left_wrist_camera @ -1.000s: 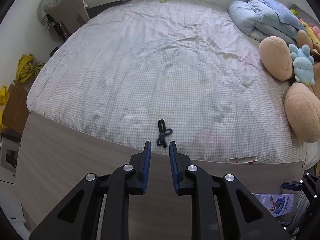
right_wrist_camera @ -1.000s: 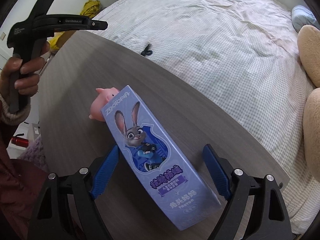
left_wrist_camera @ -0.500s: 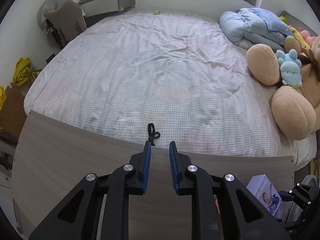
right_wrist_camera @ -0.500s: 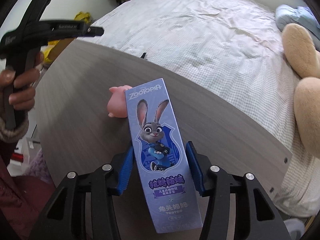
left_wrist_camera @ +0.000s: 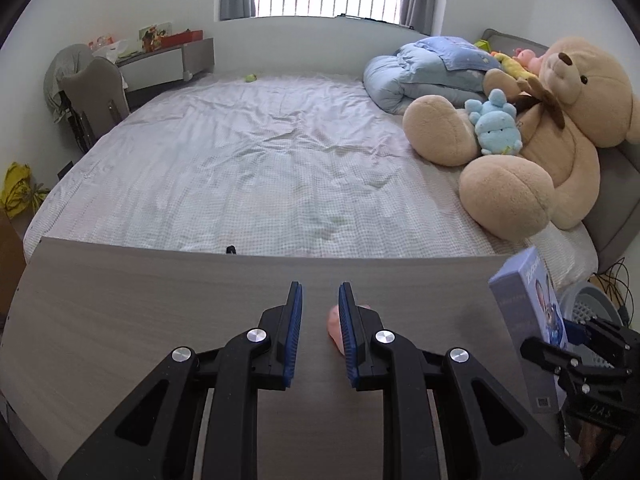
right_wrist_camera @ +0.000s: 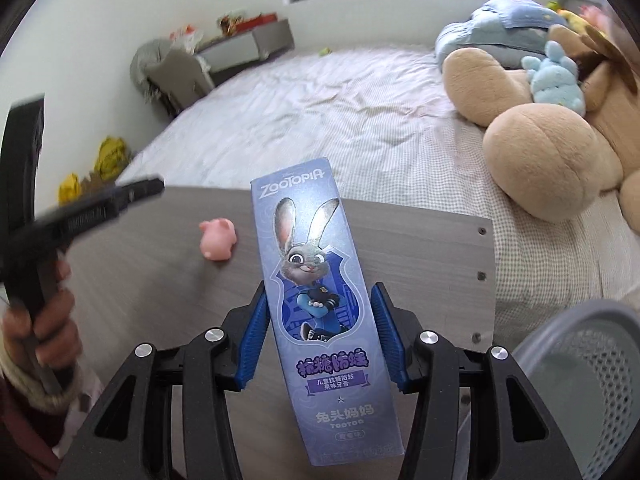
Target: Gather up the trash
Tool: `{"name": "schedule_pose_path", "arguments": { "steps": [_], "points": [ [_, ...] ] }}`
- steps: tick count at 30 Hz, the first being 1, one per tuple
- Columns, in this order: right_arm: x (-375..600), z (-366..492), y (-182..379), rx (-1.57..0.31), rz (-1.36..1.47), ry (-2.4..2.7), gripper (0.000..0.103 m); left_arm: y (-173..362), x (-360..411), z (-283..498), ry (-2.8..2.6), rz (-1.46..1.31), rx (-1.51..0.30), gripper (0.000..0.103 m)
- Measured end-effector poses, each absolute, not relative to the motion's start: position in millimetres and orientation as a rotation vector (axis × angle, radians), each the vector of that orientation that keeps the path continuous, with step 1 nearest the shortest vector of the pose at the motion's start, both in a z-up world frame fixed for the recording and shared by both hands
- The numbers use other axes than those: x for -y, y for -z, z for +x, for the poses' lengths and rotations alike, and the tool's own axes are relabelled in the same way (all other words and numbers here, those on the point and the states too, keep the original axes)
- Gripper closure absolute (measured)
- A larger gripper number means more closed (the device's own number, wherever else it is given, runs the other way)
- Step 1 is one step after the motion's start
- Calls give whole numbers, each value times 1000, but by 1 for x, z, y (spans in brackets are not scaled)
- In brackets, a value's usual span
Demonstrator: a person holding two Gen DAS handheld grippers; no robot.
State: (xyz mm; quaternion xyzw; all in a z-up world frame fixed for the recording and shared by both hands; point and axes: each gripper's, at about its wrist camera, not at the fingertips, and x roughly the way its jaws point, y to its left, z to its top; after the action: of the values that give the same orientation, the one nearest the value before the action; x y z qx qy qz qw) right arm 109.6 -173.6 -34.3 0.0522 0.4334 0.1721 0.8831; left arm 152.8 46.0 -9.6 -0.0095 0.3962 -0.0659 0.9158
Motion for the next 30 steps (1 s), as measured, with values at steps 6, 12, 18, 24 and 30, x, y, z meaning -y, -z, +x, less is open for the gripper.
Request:
{"name": "schedule_pose_path", "arguments": {
  "steps": [6,12,18,24,30],
  "points": [
    [197,69,16,-783,241,-287,54,16,-26,123,182,-38,-834,79],
    [213,33,9,-726,324,-257,54,33,-15,125,159,-14,-847,41],
    [230,9,13,-717,393,-236,54,58,-14,153,108,-7,-891,41],
    [229,-2,18,-724,391,-227,54,81,-17,175,55,-32,-953,41],
    [231,-7,22,-734,399,-222,54,88,-12,186,44,-28,-972,47]
  ]
}}
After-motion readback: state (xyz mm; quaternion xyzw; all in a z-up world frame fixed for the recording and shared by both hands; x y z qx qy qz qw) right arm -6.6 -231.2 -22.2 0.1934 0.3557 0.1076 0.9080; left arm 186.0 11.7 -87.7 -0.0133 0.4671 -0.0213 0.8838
